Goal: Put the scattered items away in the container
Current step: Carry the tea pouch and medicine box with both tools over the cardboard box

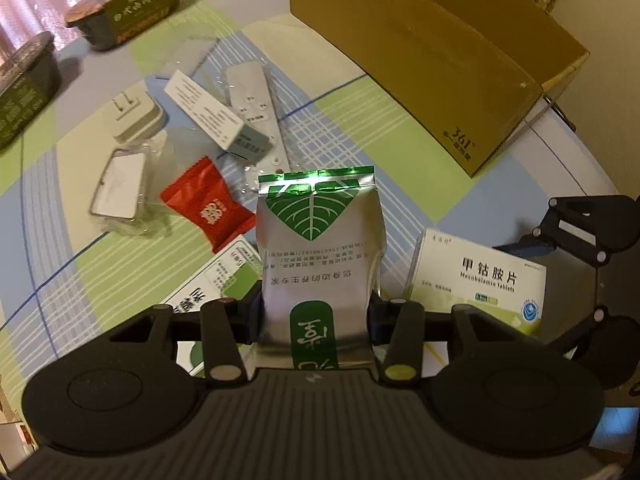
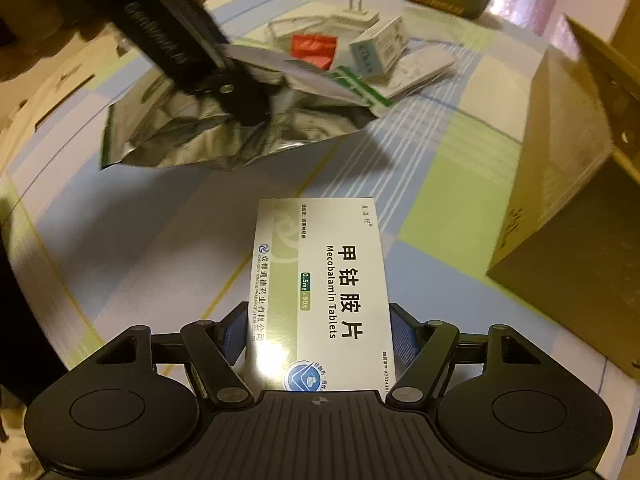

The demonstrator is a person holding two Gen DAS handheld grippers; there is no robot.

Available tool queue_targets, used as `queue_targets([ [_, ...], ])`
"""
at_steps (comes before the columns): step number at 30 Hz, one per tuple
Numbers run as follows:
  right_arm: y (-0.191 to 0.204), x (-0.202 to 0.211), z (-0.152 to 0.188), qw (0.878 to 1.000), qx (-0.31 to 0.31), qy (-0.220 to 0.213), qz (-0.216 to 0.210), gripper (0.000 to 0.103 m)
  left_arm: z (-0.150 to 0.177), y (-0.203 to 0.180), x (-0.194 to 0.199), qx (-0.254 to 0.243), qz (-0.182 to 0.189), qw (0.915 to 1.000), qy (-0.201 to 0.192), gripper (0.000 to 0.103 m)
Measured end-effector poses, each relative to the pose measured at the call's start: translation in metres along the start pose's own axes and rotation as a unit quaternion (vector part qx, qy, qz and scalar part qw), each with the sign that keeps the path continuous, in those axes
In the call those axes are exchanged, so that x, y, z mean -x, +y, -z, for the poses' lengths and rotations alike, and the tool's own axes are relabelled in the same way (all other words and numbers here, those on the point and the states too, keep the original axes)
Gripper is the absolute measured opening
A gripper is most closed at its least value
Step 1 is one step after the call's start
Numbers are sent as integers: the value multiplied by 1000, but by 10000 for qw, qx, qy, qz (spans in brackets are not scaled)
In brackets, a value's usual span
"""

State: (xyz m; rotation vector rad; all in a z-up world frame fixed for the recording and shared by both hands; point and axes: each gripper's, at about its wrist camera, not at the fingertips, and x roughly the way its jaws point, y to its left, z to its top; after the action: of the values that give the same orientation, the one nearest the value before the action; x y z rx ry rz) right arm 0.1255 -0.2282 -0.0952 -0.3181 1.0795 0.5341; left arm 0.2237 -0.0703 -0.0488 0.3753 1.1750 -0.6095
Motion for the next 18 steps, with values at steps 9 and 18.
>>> queue_targets([
  [9, 1, 34, -10, 9986, -249, -328, 325, 73, -8, 1, 33, 86, -150, 9995, -275, 42],
  [18, -18, 120, -31, 9884, -528, -892, 1108, 73, -39, -16, 81, 156, -317, 9963, -786, 42],
])
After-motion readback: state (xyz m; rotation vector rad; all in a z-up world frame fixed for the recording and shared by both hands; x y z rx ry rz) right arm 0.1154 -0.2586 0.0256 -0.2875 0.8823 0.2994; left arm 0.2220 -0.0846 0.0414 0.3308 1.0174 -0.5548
